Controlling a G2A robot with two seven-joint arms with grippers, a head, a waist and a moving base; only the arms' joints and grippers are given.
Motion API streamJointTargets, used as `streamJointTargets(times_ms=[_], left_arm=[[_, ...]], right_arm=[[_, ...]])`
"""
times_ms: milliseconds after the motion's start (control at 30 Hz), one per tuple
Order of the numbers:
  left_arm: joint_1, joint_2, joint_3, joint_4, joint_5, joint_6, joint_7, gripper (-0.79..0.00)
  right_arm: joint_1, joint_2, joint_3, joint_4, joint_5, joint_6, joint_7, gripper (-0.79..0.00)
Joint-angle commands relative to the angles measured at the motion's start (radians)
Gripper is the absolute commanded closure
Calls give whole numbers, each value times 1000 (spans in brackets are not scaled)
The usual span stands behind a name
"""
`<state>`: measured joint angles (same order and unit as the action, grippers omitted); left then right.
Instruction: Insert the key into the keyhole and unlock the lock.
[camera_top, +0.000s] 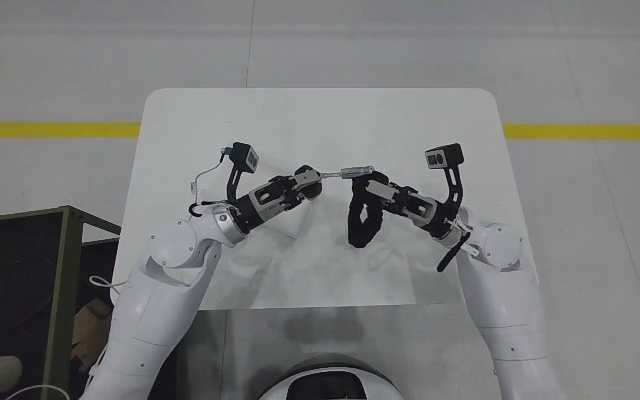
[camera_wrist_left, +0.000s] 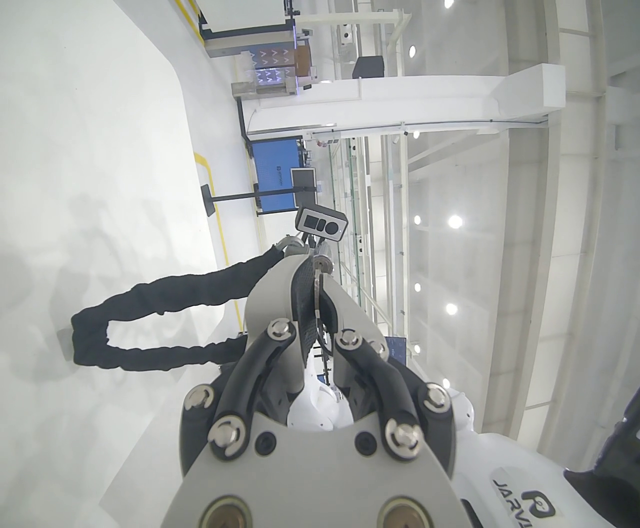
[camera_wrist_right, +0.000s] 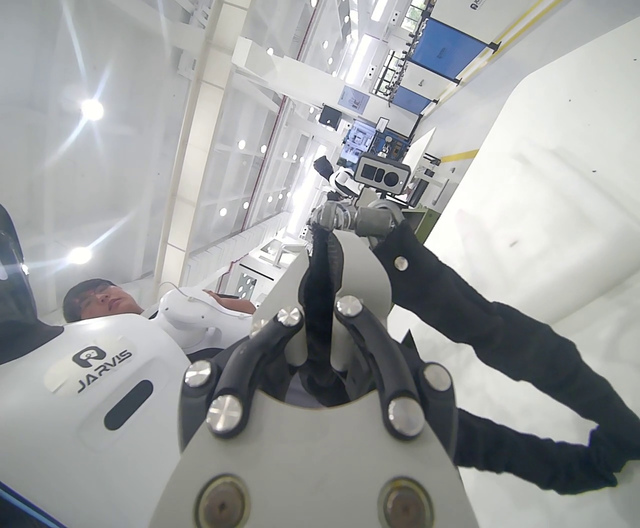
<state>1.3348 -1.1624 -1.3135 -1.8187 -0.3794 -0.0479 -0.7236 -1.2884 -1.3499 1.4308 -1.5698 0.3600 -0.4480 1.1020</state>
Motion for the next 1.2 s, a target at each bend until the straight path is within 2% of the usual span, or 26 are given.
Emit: streamJointTargets(times_ms=[0, 1167], left_arm=[[0, -1, 0, 0, 2, -1, 0, 0], [-14, -14, 11, -8, 36, -42, -75, 0]], right_arm=[[2, 2, -4, 1, 1, 0, -1, 0], [-6, 40, -26, -32, 26, 20, -12, 0]])
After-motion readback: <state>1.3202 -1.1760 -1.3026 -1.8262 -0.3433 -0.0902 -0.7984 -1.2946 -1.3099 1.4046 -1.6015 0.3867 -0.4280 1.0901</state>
